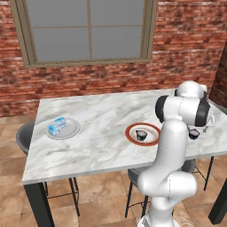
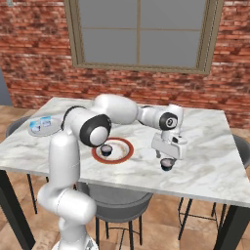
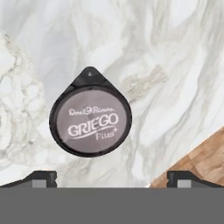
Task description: Place two yogurt containers on each plate.
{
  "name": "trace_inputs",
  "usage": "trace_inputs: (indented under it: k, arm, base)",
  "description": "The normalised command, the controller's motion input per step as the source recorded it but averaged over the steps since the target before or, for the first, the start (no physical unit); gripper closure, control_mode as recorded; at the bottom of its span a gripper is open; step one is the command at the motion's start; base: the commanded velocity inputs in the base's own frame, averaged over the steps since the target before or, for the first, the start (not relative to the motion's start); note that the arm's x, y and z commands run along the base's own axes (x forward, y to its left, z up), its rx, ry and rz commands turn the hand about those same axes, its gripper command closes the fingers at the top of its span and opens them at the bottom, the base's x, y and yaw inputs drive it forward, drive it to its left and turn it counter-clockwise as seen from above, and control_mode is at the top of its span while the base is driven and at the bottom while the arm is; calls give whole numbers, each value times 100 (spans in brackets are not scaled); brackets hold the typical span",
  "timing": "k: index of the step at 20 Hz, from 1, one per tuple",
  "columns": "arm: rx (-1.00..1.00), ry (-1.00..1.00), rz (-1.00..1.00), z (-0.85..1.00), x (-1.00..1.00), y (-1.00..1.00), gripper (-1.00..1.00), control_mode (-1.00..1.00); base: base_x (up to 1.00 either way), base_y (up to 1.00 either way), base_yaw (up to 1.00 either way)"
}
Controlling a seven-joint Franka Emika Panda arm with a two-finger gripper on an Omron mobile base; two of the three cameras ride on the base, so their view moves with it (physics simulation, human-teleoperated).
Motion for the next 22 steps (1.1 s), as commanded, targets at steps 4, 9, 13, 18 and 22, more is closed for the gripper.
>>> trace_inputs:
  k: [4, 9, 13, 18, 22]
  arm:
    - [0, 0, 0, -14, 16, 0, -100, -100]
    - [0, 0, 0, -11, 15, -2, -100, -100]
    - [0, 0, 0, -11, 6, -9, -100, -100]
    - [0, 2, 0, -10, 3, -13, -100, -100]
    - [0, 1, 0, -11, 2, -4, -100, -100]
  base:
    - [0, 0, 0]
    - [0, 0, 0]
    - [0, 0, 0]
    - [0, 0, 0]
    - [0, 0, 0]
